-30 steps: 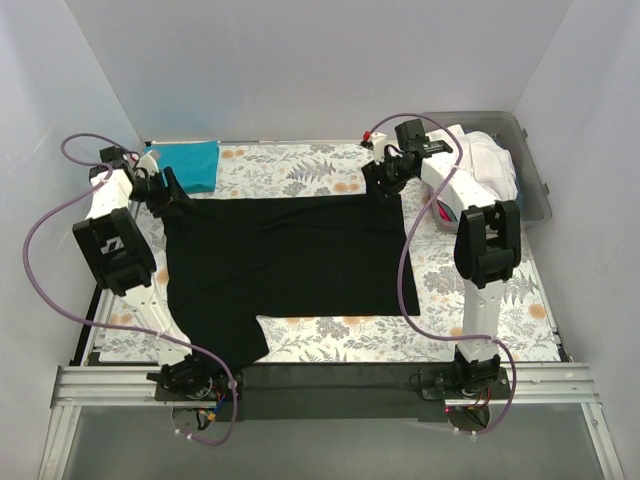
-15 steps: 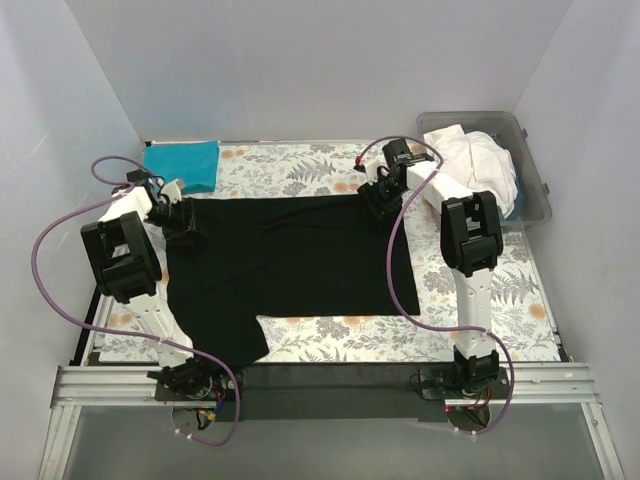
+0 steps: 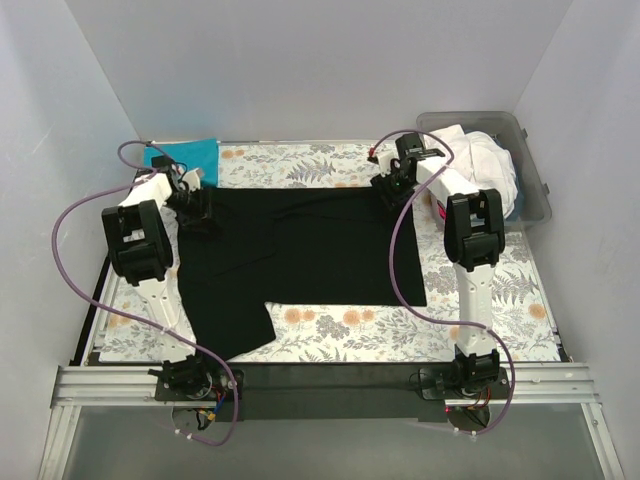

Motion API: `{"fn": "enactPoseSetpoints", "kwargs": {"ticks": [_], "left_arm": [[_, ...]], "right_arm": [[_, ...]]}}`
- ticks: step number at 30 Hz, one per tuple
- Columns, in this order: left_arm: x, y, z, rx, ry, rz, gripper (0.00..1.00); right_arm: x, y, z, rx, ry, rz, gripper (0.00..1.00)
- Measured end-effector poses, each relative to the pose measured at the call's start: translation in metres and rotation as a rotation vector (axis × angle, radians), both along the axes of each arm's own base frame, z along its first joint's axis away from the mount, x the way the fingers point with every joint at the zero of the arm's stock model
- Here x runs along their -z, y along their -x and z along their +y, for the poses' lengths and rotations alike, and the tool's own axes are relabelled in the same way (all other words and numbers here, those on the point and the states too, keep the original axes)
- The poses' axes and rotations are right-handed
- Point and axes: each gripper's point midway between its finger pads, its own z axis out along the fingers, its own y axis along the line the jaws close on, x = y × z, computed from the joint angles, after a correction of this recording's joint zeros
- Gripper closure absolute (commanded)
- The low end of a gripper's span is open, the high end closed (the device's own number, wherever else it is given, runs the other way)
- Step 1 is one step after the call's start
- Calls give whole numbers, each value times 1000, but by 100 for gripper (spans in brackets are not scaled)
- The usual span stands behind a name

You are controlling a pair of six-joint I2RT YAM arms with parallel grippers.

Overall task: Fold and stack the t-shirts
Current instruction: Fold the tshirt

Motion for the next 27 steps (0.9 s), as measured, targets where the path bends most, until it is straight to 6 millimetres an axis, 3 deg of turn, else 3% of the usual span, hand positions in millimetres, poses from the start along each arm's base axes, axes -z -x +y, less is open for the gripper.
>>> {"fn": "enactPoseSetpoints", "kwargs": {"ticks": [10,13,16,18,22,25,27], "left_arm": [[-2,-20,-43,69,12,-22,49],[-6,-21,-45,74,27,-20,48],[-21,-24,-51,109,67,-45,45],[-40,-25,-55,159,94,-86,43],[-92,1,-62,301,114,-168,41],[-138,45,-66,444,79,-274,40],[-157,80,-68,528,43,-334,40]], "right_arm": [[0,-16,-48,77,42,-24,39],[-3,-14,-47,56,19,-23,34],[-13,0,-41,14,-8,-9,26],[-32,16,-34,-27,-41,-7,20],[-100,53,-28,-119,-75,-103,16],[-149,89,-28,-202,-71,-219,13],[-160,116,-30,-247,-59,-252,15]]}}
